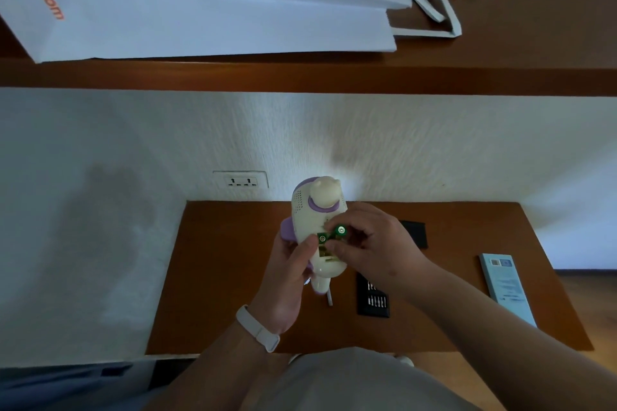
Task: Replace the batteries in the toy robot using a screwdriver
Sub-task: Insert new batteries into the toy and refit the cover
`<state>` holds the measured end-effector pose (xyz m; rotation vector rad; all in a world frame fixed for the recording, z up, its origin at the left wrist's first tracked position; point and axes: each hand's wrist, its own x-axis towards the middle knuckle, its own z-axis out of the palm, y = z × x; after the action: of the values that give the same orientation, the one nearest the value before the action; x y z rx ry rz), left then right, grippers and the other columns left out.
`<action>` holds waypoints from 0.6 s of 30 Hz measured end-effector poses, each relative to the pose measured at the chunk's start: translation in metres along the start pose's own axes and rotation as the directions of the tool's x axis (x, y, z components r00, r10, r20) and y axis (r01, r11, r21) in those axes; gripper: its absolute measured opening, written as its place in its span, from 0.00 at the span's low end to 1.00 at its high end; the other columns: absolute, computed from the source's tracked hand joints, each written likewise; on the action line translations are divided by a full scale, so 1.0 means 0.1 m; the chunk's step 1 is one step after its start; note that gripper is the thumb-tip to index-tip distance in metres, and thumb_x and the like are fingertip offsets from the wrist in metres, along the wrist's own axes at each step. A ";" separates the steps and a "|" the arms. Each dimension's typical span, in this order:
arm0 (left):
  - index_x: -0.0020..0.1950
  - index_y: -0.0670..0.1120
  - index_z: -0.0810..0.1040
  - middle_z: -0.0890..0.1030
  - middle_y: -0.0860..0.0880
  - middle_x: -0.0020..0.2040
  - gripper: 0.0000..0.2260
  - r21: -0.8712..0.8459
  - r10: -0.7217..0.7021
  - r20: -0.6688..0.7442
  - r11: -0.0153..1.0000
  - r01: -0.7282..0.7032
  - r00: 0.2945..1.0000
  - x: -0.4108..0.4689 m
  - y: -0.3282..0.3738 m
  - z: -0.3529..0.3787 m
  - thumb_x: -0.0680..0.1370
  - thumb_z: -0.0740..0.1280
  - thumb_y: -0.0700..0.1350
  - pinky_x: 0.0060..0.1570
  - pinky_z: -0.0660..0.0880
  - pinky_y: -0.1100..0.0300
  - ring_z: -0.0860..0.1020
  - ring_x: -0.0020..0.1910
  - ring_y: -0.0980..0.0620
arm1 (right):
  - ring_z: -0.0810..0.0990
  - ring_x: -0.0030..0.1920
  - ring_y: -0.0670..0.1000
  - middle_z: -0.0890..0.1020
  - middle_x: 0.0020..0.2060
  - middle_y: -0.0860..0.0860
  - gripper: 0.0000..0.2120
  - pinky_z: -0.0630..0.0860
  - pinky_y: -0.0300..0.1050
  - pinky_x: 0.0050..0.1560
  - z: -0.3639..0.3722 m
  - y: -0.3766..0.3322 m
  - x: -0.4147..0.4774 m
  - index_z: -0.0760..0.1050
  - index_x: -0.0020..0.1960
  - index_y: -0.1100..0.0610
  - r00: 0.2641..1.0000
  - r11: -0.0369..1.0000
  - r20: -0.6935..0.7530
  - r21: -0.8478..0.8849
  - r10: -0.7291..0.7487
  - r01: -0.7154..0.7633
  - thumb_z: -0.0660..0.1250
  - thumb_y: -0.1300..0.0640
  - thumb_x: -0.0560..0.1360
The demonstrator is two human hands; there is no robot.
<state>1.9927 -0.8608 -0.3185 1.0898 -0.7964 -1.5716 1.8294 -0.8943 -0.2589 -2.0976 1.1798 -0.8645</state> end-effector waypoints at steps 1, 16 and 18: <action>0.70 0.50 0.71 0.80 0.44 0.63 0.29 -0.006 -0.001 0.003 1.000 0.001 1.000 0.00 -0.01 0.00 0.71 0.71 0.55 0.58 0.75 0.42 0.79 0.58 0.45 | 0.76 0.47 0.37 0.76 0.44 0.36 0.11 0.72 0.27 0.46 0.00 0.00 -0.01 0.82 0.53 0.55 1.000 1.000 -0.001 -0.001 -0.001 0.001 0.77 0.59 0.71; 0.69 0.52 0.73 0.79 0.43 0.64 0.20 0.023 -0.027 0.029 0.999 0.026 0.999 -0.03 -0.11 0.03 0.77 0.66 0.51 0.58 0.78 0.43 0.79 0.59 0.44 | 0.80 0.44 0.46 0.81 0.46 0.51 0.13 0.80 0.41 0.43 -0.01 0.02 -0.29 0.81 0.58 0.58 0.991 0.997 -0.126 -0.056 -0.053 0.046 0.73 0.60 0.74; 0.69 0.53 0.73 0.79 0.44 0.64 0.20 0.035 -0.035 0.032 0.999 0.033 0.999 -0.03 -0.13 0.05 0.76 0.66 0.51 0.59 0.77 0.41 0.79 0.59 0.44 | 0.80 0.43 0.50 0.81 0.46 0.53 0.13 0.81 0.45 0.41 -0.03 0.02 -0.32 0.81 0.58 0.61 0.992 0.988 -0.094 -0.137 -0.080 0.067 0.73 0.61 0.74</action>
<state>1.9837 -0.8544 -0.3276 1.1101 -0.8331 -1.6130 1.8133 -0.8680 -0.2663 -2.2408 1.2495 -0.9571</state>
